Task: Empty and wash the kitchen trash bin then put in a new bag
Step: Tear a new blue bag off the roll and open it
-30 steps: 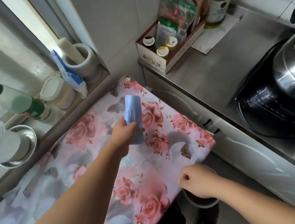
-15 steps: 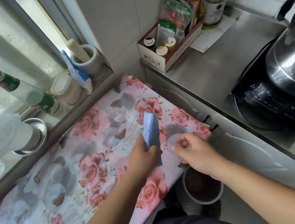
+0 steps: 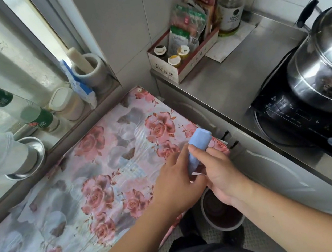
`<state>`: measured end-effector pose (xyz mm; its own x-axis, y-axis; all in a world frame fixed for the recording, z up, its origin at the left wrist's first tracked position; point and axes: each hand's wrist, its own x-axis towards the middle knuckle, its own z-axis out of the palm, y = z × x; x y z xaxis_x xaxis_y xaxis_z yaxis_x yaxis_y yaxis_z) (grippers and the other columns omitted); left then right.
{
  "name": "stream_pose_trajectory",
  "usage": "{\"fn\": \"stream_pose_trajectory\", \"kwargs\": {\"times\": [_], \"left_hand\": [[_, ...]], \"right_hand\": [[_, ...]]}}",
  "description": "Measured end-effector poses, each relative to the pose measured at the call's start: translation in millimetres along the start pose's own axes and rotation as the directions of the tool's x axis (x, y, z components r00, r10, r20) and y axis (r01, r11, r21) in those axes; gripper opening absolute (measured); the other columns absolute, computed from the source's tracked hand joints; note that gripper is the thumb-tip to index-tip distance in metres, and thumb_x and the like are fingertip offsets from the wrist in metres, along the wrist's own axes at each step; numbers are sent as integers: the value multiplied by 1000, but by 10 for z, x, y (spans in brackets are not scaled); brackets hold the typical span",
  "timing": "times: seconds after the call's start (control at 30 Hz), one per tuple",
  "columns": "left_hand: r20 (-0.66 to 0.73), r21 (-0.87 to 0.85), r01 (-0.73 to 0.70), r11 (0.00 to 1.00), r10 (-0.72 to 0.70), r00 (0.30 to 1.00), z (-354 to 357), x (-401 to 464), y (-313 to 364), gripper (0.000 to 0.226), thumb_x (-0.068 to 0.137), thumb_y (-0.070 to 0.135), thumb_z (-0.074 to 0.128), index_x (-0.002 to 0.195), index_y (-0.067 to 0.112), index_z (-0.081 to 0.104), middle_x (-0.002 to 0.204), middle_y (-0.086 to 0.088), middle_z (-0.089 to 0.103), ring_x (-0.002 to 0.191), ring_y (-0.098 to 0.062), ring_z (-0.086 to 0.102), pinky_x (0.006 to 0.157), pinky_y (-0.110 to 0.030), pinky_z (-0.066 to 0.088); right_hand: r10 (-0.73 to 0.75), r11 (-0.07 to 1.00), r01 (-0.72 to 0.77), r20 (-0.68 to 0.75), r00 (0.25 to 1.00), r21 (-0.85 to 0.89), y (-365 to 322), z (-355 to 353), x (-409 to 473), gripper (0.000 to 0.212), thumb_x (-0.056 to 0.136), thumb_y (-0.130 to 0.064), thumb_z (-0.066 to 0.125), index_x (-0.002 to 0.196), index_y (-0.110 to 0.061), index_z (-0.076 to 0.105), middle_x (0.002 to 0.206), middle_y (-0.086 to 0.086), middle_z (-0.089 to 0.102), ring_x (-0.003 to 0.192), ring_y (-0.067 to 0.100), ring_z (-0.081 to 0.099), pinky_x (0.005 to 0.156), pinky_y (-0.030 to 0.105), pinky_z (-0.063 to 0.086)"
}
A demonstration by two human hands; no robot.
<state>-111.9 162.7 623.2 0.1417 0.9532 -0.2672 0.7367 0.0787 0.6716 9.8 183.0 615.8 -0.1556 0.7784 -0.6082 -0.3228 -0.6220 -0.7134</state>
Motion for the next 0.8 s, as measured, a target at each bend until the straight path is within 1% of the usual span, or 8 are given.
{"fn": "stream_pose_trajectory", "kwargs": {"times": [0.13,0.2,0.27,0.33,0.43,0.57,0.7,0.8], "left_hand": [[221,-204,113,972,-66,973,-163,31,10,76,80,45,53,153,47,32,131,11,44,121,-9,47,102,-27,41],[255,-314,141,939,-60,965,-209,15,16,65,82,44,54,142,61,35,130,20,43,120,-5,49,99,-23,43],[269,-400,161,902,-53,962,-221,-5,39,56,83,44,55,129,69,35,132,31,39,121,5,48,88,-10,45],[264,-461,169,871,-47,963,-204,-11,43,59,84,43,55,139,58,39,142,27,39,129,6,44,85,-2,42],[243,-603,238,762,-109,964,-178,-3,40,67,80,39,53,147,40,48,151,17,44,135,-2,44,99,-13,39],[212,-734,277,619,-178,961,-149,-17,55,56,82,40,52,138,40,56,144,11,56,127,-13,58,108,-33,46],[181,-766,265,586,-200,963,-137,-15,95,51,84,42,54,135,39,58,131,4,63,112,-24,66,80,-30,52],[170,-785,241,571,-176,970,-147,11,141,49,86,41,56,133,29,59,128,0,66,112,-20,68,76,-22,53]], "right_hand": [[44,999,-44,-17,999,4,-59,-60,-10,39,84,-41,74,109,-11,71,96,18,73,89,31,68,80,46,45],[34,999,-35,-29,999,-31,-74,-78,-8,35,85,-38,75,108,-12,69,94,16,75,87,30,71,79,46,48],[16,998,-18,-29,999,-61,-96,-96,-10,28,88,-31,73,109,-13,68,93,12,77,85,28,74,73,40,53],[2,998,-4,-29,1000,-70,-118,-128,-3,23,93,-22,68,113,-12,67,100,14,77,91,30,75,72,41,58],[-11,995,8,-24,1000,-96,-157,-162,-3,18,99,-18,57,113,-13,68,106,16,76,97,32,73,81,48,58],[-45,989,44,-3,999,-144,-209,-194,-23,19,103,-20,50,106,-19,69,102,9,77,90,23,74,66,35,58],[-112,964,111,11,994,-243,-240,-239,-35,19,103,-22,51,107,-19,69,99,8,77,88,23,76,62,31,58],[-174,940,172,22,985,-295,-267,-292,-49,20,103,-21,49,110,-15,68,101,9,76,92,22,75,66,30,59]]}}
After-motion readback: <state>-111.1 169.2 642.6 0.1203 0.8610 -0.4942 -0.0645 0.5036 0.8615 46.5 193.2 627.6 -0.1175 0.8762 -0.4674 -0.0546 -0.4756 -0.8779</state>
